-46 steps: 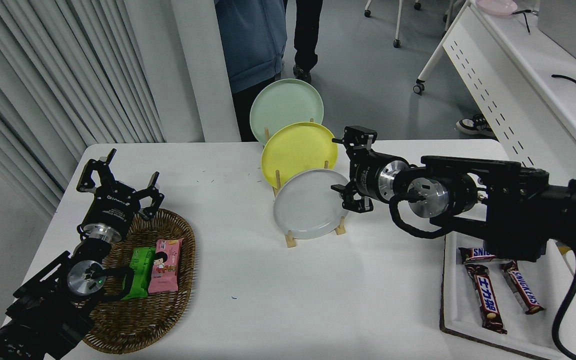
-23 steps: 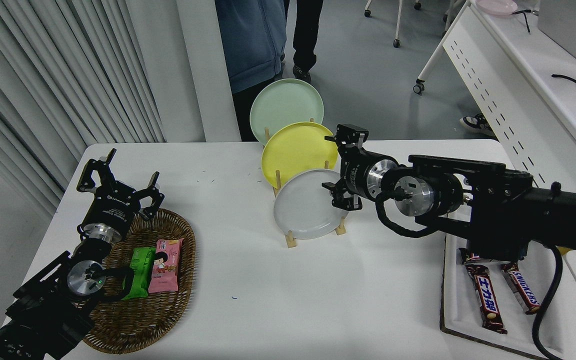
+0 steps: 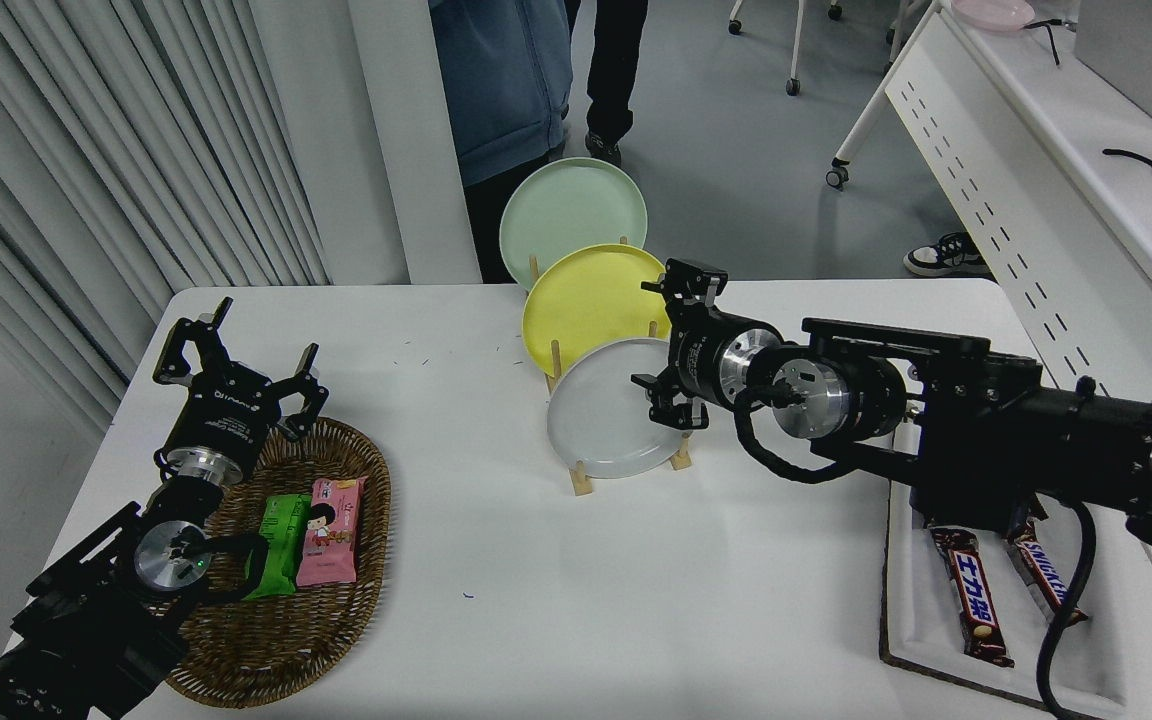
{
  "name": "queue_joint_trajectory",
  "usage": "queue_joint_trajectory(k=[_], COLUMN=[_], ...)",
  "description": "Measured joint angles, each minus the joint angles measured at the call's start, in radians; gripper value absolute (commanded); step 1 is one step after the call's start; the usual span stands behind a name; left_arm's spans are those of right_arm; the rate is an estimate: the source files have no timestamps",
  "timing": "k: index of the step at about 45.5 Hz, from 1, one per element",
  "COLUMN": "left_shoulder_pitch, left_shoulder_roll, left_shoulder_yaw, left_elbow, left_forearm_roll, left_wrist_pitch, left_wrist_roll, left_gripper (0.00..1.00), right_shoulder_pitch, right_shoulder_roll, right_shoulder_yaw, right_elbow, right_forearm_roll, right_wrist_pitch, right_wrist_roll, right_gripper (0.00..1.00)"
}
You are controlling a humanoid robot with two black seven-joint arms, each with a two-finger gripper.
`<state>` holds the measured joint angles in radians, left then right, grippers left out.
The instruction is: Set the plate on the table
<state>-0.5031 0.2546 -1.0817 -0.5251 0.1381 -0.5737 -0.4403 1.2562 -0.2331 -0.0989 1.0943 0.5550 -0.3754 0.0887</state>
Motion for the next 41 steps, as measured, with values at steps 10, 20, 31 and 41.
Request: queue_joint_trajectory(k=[10,20,31,41], left_shoulder_pitch=[0.000,0.000,0.000,0.000], left_shoulder_roll=[0.000,0.000,0.000,0.000], left_shoulder_yaw=[0.000,0.000,0.000,0.000], left_elbow=[0.000,0.000,0.000,0.000], left_forearm_roll=[0.000,0.000,0.000,0.000], left_wrist_pitch=[0.000,0.000,0.000,0.000], left_wrist_roll=[0.000,0.000,0.000,0.000], left_gripper=[1.00,1.00,1.00,1.00], right_shoulder_pitch=[0.012,0.024,0.028,0.029], right_shoulder_roll=[0.010,0.021,0.059,0.085], right_shoulder_yaw=[-0.005,-0.012,-0.029,-0.035], right_elbow=[-0.020,-0.043,-0.111,-0.154], right_forearm_roll=[-0.002,-0.006,-0.009,-0.009], right_wrist_pitch=[-0.018,-0.023,-0.024,-0.012], right_wrist_roll=[-0.012,-0.021,-0.046,-0.073], right_gripper=[0.90,0.88,0.88,0.92])
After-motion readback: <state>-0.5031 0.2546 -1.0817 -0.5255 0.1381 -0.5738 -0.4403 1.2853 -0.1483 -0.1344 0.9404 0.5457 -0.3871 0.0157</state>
